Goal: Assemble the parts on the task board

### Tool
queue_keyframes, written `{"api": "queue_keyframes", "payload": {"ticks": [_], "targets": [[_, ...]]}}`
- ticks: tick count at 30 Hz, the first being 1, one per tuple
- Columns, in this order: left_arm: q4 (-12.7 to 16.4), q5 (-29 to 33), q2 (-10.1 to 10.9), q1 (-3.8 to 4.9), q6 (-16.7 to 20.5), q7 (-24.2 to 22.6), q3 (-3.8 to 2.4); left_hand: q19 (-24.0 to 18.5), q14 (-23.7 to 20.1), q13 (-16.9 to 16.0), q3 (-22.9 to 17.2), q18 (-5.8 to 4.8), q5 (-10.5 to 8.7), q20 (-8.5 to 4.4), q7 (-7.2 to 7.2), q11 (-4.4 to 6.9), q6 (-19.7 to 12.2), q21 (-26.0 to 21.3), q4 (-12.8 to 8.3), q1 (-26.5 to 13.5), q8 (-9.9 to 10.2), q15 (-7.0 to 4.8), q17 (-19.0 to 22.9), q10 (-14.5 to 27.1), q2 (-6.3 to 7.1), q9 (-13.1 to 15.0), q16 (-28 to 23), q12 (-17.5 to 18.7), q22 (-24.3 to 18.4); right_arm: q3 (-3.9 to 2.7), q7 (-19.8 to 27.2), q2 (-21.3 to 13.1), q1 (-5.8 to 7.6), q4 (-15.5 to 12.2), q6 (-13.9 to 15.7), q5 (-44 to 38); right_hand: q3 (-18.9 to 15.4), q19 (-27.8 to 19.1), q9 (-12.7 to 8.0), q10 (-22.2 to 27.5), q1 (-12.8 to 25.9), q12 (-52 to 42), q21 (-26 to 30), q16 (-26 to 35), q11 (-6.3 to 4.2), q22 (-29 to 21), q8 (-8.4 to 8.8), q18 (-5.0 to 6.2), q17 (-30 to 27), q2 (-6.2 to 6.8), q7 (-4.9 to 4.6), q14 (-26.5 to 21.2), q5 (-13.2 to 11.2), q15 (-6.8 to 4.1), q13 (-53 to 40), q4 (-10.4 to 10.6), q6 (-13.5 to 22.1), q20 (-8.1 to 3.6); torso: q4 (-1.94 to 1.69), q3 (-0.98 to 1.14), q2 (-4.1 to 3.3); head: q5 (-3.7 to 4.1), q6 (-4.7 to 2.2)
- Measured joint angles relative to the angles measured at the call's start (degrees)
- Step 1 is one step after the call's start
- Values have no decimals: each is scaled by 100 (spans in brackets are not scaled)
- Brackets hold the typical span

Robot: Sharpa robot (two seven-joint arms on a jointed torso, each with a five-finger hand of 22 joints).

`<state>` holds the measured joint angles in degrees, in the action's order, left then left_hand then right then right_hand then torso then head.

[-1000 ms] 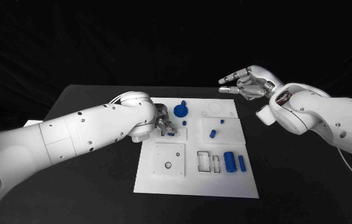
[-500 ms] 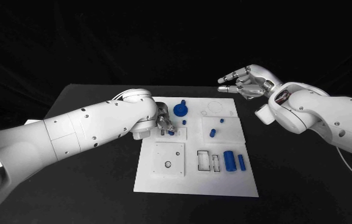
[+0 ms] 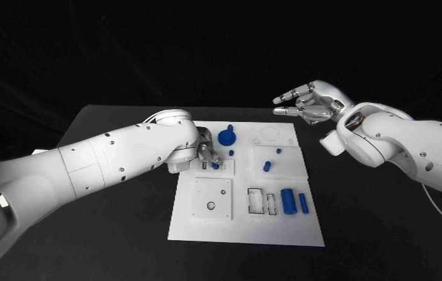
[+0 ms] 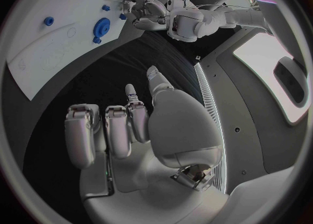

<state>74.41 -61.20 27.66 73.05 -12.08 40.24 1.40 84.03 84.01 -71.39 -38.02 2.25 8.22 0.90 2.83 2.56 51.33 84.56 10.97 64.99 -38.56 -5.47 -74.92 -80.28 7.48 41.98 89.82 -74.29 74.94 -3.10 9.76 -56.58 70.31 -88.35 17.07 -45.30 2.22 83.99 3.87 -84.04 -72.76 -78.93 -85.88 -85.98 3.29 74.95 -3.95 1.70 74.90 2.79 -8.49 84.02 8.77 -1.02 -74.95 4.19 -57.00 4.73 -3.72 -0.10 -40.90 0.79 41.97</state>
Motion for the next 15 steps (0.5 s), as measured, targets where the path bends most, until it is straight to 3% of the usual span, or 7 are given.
{"api": "queue_keyframes", "payload": {"ticks": [4,7,11,15], "targets": [[-16,9,-7,0,-14,0,0,0,7,-38,-91,0,15,0,-18,22,20,25,-156,-213,-1,-8,0,-22,-4,-46,0,-25,0,0,2,0,0,-3,-4,4,0,0,0,0,0,29,0,33,0,0,0,0,0,0,0,0,0,0,0,0,0,0,-1,-2,1,4,2],[-34,7,-11,-1,-22,0,0,-21,6,-69,-86,0,15,-21,-48,31,72,25,-151,-395,-3,-8,0,-32,-2,-81,0,-68,0,0,3,-1,0,-5,-6,6,0,0,0,0,0,29,0,34,0,0,0,0,0,0,0,0,0,0,0,0,0,0,-1,-2,2,5,2],[-73,-23,-13,-10,-29,-4,10,1,-14,-132,192,1,41,-42,-225,47,306,67,45,-678,6,-29,1,-85,45,-139,0,-114,-1,0,4,-3,0,-8,-12,8,0,0,0,21,0,29,0,34,21,-1,0,0,4,0,0,0,0,0,0,0,0,0,-2,-1,2,5,-2],[-107,-50,-21,-14,-35,-10,13,1,6,-184,392,0,36,-42,-264,53,388,86,152,-816,0,-48,1,-133,74,-191,0,-162,-1,0,5,-6,0,-12,-16,16,-24,0,0,21,24,29,0,34,21,-1,0,0,5,-24,0,0,0,0,0,24,0,0,-3,-1,2,9,-6]]}}
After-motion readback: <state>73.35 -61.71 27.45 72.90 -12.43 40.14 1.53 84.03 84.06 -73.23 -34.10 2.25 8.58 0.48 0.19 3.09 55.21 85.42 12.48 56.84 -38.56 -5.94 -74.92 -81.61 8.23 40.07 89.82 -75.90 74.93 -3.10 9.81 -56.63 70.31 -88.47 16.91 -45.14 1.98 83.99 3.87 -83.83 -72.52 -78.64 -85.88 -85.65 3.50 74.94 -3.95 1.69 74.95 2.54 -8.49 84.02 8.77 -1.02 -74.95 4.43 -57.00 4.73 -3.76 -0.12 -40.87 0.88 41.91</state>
